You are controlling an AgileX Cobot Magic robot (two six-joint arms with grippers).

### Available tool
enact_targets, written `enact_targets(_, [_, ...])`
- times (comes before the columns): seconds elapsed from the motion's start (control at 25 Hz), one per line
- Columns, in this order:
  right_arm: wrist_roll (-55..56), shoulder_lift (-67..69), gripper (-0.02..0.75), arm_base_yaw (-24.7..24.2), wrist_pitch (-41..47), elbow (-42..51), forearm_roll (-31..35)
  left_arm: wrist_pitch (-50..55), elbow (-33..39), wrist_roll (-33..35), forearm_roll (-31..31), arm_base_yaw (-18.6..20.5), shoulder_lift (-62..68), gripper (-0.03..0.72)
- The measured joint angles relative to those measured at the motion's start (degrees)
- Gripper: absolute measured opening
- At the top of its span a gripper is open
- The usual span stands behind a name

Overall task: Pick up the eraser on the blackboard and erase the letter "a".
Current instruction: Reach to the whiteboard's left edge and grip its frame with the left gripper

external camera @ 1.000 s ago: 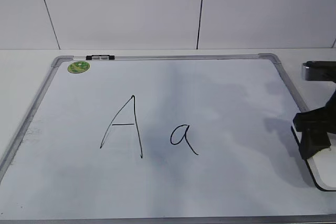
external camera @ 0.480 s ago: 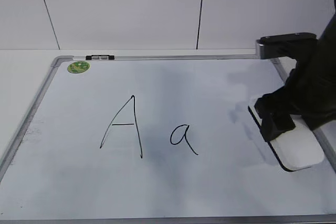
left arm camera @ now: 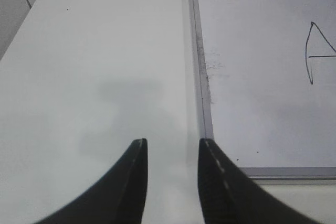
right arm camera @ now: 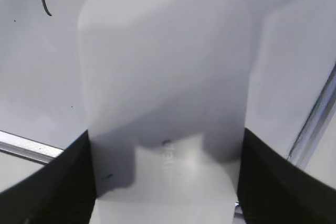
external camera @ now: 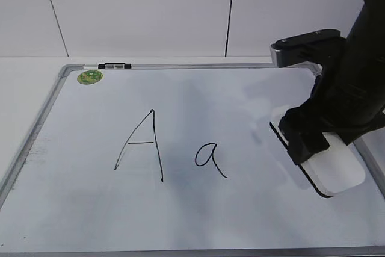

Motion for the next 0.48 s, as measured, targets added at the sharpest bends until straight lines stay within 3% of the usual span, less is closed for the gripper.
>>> enact_targets(0.24, [0.0,0.0,0.539,0.0,1.1,0.0,0.0,0.0,0.0,0.0,-0.9,0.0,1.9,0.245])
enact_targets(0.48, [0.0,0.0,0.539,0.0,1.6,0.0,0.0,-0.5,0.0,0.0,-3.4,0.0,15.0,0.245])
